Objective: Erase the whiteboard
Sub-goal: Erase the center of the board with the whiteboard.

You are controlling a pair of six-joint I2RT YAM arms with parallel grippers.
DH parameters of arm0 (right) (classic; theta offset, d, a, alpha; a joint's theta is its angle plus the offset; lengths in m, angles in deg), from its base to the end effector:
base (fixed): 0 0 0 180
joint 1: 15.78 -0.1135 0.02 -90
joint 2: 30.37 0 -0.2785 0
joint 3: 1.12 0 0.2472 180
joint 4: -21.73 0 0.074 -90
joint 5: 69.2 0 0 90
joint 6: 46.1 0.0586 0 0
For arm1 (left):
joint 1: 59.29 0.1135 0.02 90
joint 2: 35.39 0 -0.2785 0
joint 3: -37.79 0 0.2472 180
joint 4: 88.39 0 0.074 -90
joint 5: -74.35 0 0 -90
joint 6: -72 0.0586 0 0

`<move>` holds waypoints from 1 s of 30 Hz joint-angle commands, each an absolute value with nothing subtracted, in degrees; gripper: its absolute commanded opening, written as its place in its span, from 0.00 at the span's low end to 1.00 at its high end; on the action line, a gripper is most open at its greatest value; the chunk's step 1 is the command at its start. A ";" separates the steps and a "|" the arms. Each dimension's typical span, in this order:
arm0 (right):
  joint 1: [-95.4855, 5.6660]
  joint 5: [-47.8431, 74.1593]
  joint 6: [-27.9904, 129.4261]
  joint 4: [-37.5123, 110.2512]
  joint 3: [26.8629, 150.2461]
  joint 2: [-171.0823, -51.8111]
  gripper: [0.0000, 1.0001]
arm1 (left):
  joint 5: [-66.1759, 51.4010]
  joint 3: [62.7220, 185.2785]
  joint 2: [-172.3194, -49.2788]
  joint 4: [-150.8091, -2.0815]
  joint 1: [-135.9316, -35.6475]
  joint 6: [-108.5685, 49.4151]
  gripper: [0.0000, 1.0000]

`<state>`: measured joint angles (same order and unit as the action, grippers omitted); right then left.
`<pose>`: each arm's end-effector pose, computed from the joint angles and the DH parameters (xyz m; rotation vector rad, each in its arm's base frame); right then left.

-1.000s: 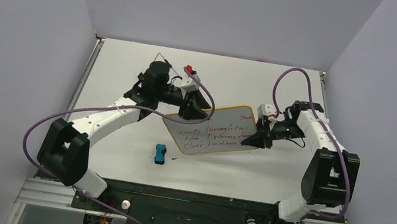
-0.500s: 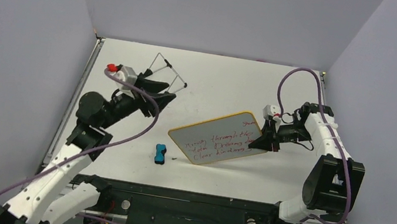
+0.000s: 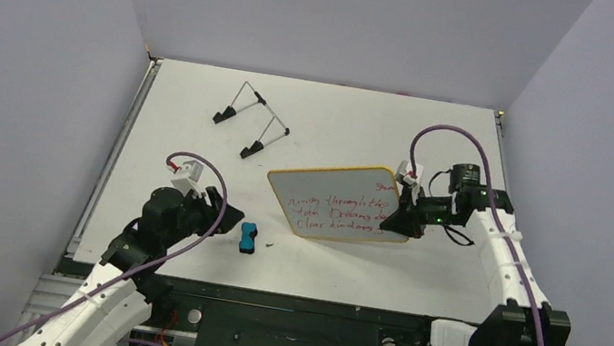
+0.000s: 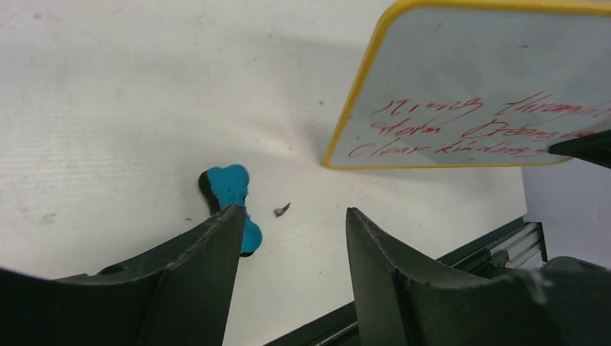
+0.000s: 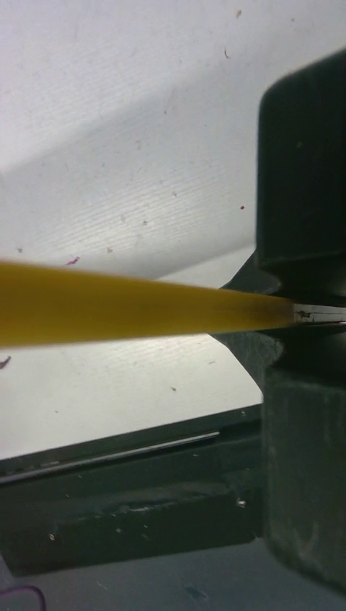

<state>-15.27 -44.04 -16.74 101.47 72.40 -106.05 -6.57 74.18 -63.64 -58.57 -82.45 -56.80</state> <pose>0.2125 0.0512 0.2761 -1.1929 1.8625 1.1286 0.1268 -0.0643 0.2316 -0.1689 2.0390 -0.8527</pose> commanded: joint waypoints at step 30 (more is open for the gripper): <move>-22.93 -38.10 12.64 74.15 70.61 -100.76 0.00 | -42.80 91.47 -108.26 -46.66 -108.60 -68.68 0.43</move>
<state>-23.31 -35.12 14.23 74.87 68.64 -100.63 -36.29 87.64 -105.41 -51.05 -107.54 -66.97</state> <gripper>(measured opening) 0.015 0.428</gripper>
